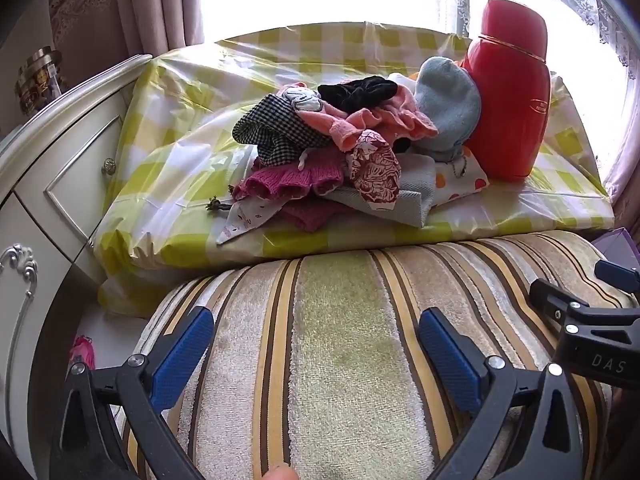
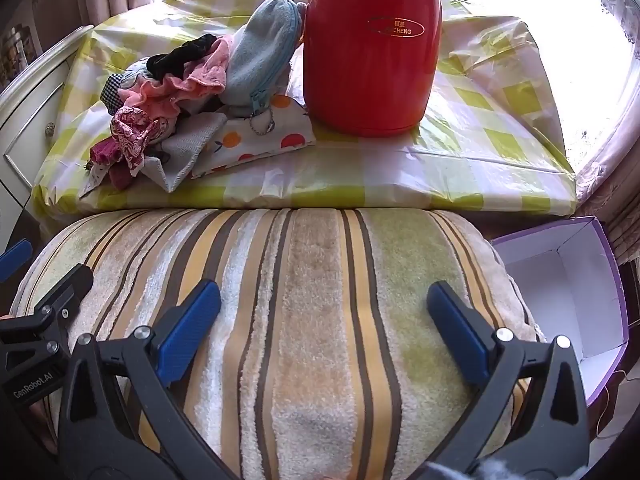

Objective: Organize soft objects

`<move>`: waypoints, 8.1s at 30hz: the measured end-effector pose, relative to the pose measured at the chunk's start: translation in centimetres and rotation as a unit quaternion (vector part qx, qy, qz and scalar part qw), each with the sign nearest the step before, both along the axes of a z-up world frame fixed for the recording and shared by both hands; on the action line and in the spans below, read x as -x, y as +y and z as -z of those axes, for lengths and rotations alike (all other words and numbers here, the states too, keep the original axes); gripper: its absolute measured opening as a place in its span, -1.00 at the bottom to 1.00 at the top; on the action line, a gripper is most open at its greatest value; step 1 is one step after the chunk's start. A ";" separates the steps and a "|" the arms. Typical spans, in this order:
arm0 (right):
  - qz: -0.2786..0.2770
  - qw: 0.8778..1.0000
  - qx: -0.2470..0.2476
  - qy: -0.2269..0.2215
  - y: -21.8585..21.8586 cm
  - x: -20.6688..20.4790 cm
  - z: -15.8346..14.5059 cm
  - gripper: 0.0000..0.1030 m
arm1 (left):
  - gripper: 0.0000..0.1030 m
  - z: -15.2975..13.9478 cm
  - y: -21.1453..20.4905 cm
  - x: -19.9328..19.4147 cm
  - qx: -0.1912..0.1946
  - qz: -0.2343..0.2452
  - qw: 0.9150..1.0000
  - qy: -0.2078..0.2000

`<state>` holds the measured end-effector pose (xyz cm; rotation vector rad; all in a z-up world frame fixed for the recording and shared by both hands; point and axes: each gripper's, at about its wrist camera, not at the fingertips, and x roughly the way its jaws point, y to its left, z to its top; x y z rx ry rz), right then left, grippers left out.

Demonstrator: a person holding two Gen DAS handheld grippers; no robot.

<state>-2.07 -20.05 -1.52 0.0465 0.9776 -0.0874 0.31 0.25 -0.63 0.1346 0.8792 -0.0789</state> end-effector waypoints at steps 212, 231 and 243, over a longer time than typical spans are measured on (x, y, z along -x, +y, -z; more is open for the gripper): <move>-0.028 0.995 -0.049 -0.083 -14.4 -0.8 -7.9 0.42 | 0.41 -4.3 14.6 0.3 -0.067 -0.193 0.974 -0.101; -0.179 0.982 -0.024 -0.061 1.6 -8.2 -9.0 0.43 | 0.41 10.1 30.3 3.4 -0.076 -0.304 0.945 -0.096; -0.205 0.978 -0.020 -0.037 5.9 -11.6 -8.1 0.44 | 0.15 13.6 34.0 0.2 -0.028 -0.352 0.935 -0.011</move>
